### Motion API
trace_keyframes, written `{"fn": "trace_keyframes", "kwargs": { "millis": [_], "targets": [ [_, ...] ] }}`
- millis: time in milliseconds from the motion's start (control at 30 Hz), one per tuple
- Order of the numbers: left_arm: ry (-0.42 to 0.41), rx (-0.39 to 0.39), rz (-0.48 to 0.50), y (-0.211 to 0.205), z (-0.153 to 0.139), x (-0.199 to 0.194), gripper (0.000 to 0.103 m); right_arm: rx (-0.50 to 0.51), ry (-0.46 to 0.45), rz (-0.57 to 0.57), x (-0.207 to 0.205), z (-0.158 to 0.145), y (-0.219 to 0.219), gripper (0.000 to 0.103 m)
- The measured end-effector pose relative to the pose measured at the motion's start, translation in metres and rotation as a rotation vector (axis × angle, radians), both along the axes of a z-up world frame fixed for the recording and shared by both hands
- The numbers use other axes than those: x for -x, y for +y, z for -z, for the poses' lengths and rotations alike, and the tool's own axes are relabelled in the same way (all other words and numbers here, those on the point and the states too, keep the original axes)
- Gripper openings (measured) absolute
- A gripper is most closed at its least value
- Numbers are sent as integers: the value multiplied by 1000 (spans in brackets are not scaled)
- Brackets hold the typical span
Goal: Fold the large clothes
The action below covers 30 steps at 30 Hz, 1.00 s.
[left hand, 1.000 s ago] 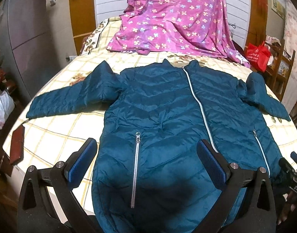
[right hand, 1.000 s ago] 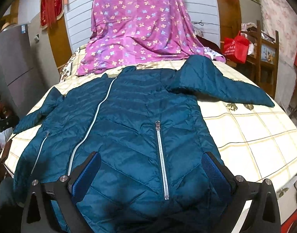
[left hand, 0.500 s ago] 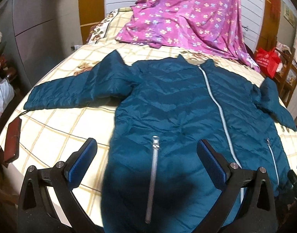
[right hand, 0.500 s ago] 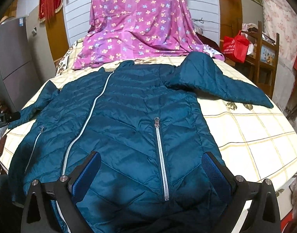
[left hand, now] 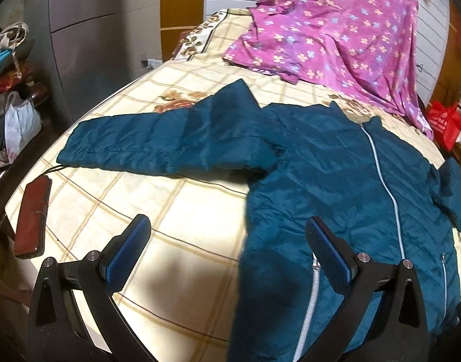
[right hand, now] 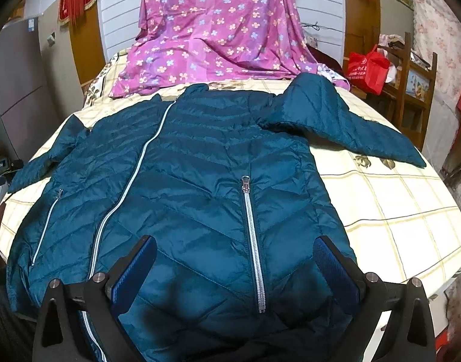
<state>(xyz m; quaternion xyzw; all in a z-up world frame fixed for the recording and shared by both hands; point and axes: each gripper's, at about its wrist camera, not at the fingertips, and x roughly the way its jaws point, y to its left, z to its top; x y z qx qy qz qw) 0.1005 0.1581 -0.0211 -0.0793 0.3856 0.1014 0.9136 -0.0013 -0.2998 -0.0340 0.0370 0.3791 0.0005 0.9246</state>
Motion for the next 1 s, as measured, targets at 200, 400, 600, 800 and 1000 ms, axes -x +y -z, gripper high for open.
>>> {"fn": "trace_keyframes", "kwargs": {
  "millis": [200,400,600,800,1000],
  "targets": [
    [5,-23,-36,41,8,-19,103,14,8,-9,-1,1,3,103],
    [39,-32,-209,142,13,-49,103,8,11,-10,-2,2,2,103],
    [65,-74,-292,235,22,-94,103,3,25,-22,-5,3,4,103],
    [132,14,-377,313,44,-115,102,-12,30,-10,-7,4,3,103],
    [182,227,-333,359,72,-119,67,3,47,-10,-11,6,6,103]
  ]
}}
